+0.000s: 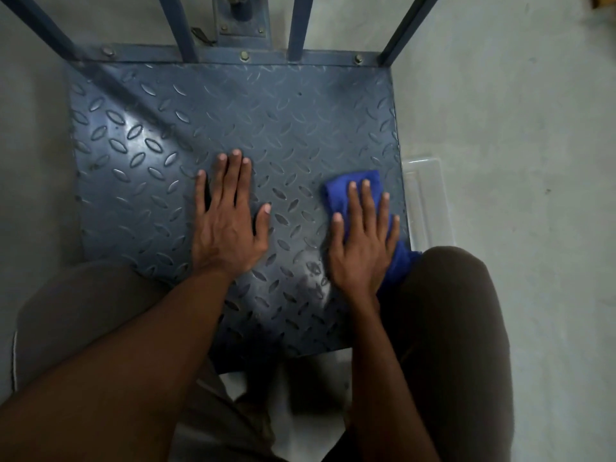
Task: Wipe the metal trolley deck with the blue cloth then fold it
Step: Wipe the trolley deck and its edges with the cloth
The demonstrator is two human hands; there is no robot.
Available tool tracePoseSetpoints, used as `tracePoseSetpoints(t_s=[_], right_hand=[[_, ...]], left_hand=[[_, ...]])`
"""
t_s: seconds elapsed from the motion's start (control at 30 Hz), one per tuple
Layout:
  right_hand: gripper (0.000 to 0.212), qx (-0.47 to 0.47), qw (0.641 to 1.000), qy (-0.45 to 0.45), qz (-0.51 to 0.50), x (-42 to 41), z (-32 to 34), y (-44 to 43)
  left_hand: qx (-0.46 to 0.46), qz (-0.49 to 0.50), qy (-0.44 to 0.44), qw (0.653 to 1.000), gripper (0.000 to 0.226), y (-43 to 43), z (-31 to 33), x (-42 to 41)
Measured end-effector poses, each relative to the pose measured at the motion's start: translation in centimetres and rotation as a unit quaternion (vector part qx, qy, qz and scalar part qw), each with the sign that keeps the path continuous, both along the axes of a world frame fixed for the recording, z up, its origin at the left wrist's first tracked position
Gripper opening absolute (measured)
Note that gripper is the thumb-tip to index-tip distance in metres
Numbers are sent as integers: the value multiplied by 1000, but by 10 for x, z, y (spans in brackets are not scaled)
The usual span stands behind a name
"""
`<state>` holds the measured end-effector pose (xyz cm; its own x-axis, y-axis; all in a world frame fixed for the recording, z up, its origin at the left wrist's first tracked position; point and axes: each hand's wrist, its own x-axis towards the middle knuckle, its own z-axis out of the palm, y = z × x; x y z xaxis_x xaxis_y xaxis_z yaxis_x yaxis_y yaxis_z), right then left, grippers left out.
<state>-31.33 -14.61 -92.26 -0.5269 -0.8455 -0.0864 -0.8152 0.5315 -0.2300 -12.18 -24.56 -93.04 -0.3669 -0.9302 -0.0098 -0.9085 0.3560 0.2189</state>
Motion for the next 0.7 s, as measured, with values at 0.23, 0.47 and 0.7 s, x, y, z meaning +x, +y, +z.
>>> tracePoseSetpoints(t_s=[0.23, 0.47, 0.7], right_hand=[[64, -25, 999, -7, -39, -26, -15, -119], [63, -16, 994, -7, 106, 46, -26, -22], [66, 8, 997, 17, -70, -60, -16, -29]], left_hand=[[-2, 7, -1, 1000, 77, -29, -12, -3], [-5, 40, 7, 999, 71, -34, -26, -10], [9, 41, 31, 999, 68, -47, -22, -30]])
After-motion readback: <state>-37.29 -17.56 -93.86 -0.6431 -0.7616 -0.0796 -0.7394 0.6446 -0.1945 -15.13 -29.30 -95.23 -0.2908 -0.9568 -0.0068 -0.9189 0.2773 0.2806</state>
